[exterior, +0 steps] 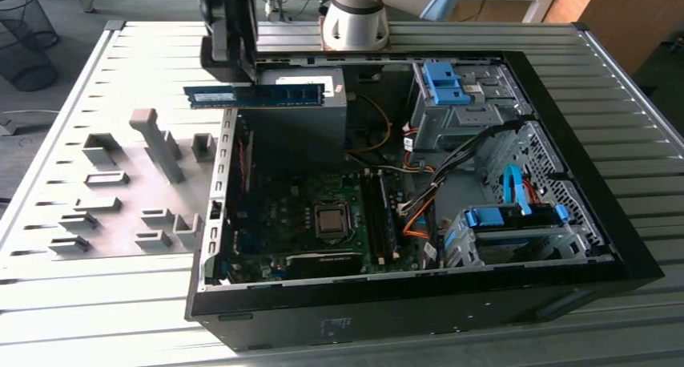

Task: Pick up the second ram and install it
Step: 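Pick up the second ram and move it above second insertion slot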

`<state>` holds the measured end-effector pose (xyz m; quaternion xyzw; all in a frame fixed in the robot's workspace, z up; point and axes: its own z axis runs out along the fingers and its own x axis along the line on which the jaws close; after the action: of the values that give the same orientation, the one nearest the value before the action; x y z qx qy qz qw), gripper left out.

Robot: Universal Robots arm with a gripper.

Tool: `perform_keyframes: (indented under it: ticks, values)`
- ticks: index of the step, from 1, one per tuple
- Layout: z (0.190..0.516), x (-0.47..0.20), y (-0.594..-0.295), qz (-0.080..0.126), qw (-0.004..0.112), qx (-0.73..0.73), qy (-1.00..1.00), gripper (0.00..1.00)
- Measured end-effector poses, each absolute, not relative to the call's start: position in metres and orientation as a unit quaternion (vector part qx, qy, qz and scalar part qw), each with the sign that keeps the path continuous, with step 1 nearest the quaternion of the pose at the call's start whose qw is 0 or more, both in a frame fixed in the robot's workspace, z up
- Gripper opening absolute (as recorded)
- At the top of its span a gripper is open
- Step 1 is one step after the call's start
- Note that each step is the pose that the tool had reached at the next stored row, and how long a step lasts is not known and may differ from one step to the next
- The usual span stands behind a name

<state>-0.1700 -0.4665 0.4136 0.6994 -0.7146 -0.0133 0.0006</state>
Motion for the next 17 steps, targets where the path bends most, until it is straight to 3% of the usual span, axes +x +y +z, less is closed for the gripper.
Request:
perform_keyframes:
  ticks: [17]
  values:
    - [0.414,-0.124,-0.466,-0.013,0.001,0.699,-0.715,0.14]
